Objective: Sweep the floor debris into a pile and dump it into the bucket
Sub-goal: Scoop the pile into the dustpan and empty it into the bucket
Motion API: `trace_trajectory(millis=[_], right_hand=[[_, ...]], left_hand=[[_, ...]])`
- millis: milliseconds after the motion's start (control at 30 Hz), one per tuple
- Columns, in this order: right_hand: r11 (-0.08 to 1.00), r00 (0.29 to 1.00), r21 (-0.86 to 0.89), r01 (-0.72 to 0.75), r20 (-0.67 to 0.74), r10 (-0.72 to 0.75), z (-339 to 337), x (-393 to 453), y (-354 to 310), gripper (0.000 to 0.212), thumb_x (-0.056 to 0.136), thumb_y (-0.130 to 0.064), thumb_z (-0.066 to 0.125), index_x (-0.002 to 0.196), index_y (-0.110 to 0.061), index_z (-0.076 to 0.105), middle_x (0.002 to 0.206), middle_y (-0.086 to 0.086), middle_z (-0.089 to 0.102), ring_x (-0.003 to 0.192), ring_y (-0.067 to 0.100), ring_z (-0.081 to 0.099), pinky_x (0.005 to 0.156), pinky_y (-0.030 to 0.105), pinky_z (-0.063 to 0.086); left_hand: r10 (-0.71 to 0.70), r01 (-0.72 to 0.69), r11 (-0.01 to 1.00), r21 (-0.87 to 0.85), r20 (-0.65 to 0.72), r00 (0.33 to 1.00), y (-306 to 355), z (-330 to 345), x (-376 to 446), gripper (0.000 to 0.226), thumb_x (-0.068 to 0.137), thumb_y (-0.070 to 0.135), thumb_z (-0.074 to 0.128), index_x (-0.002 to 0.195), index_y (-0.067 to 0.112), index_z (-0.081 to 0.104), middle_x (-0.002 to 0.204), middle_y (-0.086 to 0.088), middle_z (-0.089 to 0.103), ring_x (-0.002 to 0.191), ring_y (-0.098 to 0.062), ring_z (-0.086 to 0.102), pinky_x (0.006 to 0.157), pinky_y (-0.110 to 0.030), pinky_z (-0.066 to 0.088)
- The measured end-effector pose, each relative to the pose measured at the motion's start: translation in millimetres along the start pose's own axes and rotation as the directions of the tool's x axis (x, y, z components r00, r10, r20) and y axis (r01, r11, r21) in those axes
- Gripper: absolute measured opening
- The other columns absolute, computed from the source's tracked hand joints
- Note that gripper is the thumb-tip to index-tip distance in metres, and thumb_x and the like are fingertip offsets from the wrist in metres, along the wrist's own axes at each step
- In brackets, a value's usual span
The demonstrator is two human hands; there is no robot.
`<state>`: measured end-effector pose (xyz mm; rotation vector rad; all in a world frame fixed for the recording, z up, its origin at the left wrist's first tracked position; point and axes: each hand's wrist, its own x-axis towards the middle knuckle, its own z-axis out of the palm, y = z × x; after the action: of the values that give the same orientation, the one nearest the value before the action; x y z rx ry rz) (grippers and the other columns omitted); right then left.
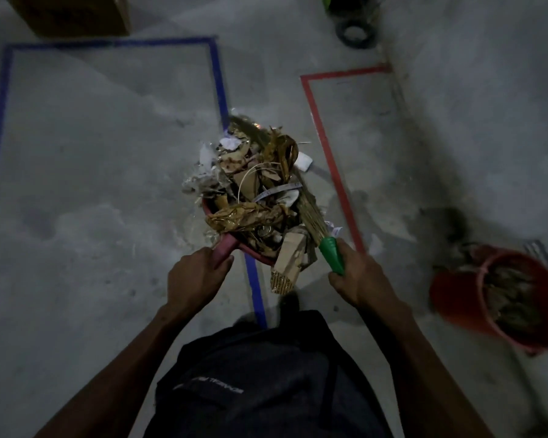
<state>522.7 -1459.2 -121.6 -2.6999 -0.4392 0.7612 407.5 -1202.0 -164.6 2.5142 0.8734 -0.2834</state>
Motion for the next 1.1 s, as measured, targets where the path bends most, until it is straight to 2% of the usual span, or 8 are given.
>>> trace_trajectory(millis=[100, 333, 500, 600, 700, 767, 933, 1100], right_hand=[[0.997, 0.998, 0.035, -0.062, -0.031, 0.063, 8.0, -22.3, -4.0, 0.067, 0.086, -0.020, 0.062, 0.147, -0.021, 0.036, 0.124, 0.017, 0.058, 0.107, 0.033, 0.058, 0.076, 0.029, 0.040], [0.978, 0.974, 0.034, -0.206, -0.092, 0.208, 9.1, -65.2, 18.7, 0.078, 0.089, -0.024, 0.061, 0.155, -0.022, 0.019, 0.133, 0.017, 0.054, 0.113, 0.032, 0.056, 0.083, 0.032, 0.045], [0.953, 0.944, 0.113, -0.282, -0.145, 0.297, 5.3, -100.0, 61.5, 0.074, 0.087, -0.022, 0.063, 0.153, -0.021, 0.027, 0.132, 0.014, 0.056, 0.113, 0.029, 0.056, 0.079, 0.027, 0.039], [0.929, 0.924, 0.197, -0.313, -0.162, 0.346, 3.4, -122.1, 103.6, 0.071, 0.085, -0.022, 0.065, 0.149, -0.021, 0.033, 0.134, 0.011, 0.054, 0.115, 0.027, 0.054, 0.078, 0.023, 0.036], [0.910, 0.908, 0.203, -0.362, -0.145, 0.394, -0.5, -147.3, 156.3, 0.074, 0.086, -0.025, 0.063, 0.152, -0.023, 0.028, 0.133, 0.013, 0.055, 0.113, 0.030, 0.056, 0.082, 0.030, 0.045], [0.916, 0.908, 0.182, -0.357, -0.163, 0.386, -2.8, -165.7, 195.6, 0.073, 0.088, -0.031, 0.061, 0.152, -0.024, 0.027, 0.128, 0.012, 0.058, 0.108, 0.029, 0.058, 0.079, 0.031, 0.046], [0.926, 0.900, 0.161, -0.342, -0.227, 0.372, -28.0, -223.6, 292.8, 0.064, 0.088, -0.024, 0.061, 0.147, -0.022, 0.036, 0.125, 0.011, 0.059, 0.108, 0.029, 0.058, 0.083, 0.031, 0.046], [0.884, 0.874, 0.250, -0.394, -0.195, 0.445, -43.2, -262.6, 382.4, 0.063, 0.083, -0.018, 0.065, 0.142, -0.023, 0.043, 0.124, 0.010, 0.059, 0.107, 0.026, 0.057, 0.079, 0.027, 0.042]], left_hand=[[0.065, -0.066, 0.998, 0.025, 0.022, 0.998, -3.0, -3.7, -2.9, 0.041, 0.090, 0.054, 0.052, 0.079, 0.015, 0.055, 0.070, -0.003, 0.056, 0.072, -0.029, 0.061, 0.058, -0.031, 0.036], [0.201, -0.205, 0.978, 0.038, 0.090, 0.976, 23.5, 4.5, -10.1, 0.042, 0.089, 0.056, 0.051, 0.079, 0.016, 0.058, 0.071, -0.004, 0.061, 0.070, -0.027, 0.060, 0.057, -0.031, 0.039], [0.315, -0.323, 0.945, 0.046, 0.121, 0.941, 65.7, 23.3, -24.5, 0.041, 0.090, 0.055, 0.052, 0.073, 0.018, 0.054, 0.067, -0.004, 0.059, 0.062, -0.024, 0.056, 0.053, -0.030, 0.035], [0.392, -0.401, 0.915, 0.040, 0.142, 0.909, 99.3, 45.4, -40.2, 0.042, 0.091, 0.054, 0.053, 0.070, 0.017, 0.053, 0.063, -0.004, 0.056, 0.059, -0.024, 0.055, 0.051, -0.029, 0.034], [0.430, -0.441, 0.896, 0.041, 0.160, 0.888, 140.7, 77.1, -65.7, 0.041, 0.090, 0.053, 0.054, 0.066, 0.021, 0.049, 0.057, 0.001, 0.050, 0.054, -0.020, 0.051, 0.047, -0.028, 0.028], [0.431, -0.440, 0.898, 0.022, 0.162, 0.888, 167.6, 103.0, -88.4, 0.041, 0.090, 0.051, 0.056, 0.062, 0.023, 0.045, 0.054, 0.003, 0.047, 0.052, -0.020, 0.050, 0.046, -0.028, 0.026], [0.431, -0.435, 0.900, -0.020, 0.184, 0.883, 240.0, 162.7, -154.2, 0.041, 0.088, 0.052, 0.058, 0.066, 0.018, 0.050, 0.058, -0.002, 0.051, 0.060, -0.027, 0.054, 0.050, -0.031, 0.028], [0.455, -0.460, 0.887, -0.034, 0.228, 0.860, 315.3, 206.0, -200.6, 0.041, 0.088, 0.052, 0.058, 0.071, 0.014, 0.057, 0.066, -0.006, 0.058, 0.070, -0.030, 0.061, 0.056, -0.032, 0.038]])
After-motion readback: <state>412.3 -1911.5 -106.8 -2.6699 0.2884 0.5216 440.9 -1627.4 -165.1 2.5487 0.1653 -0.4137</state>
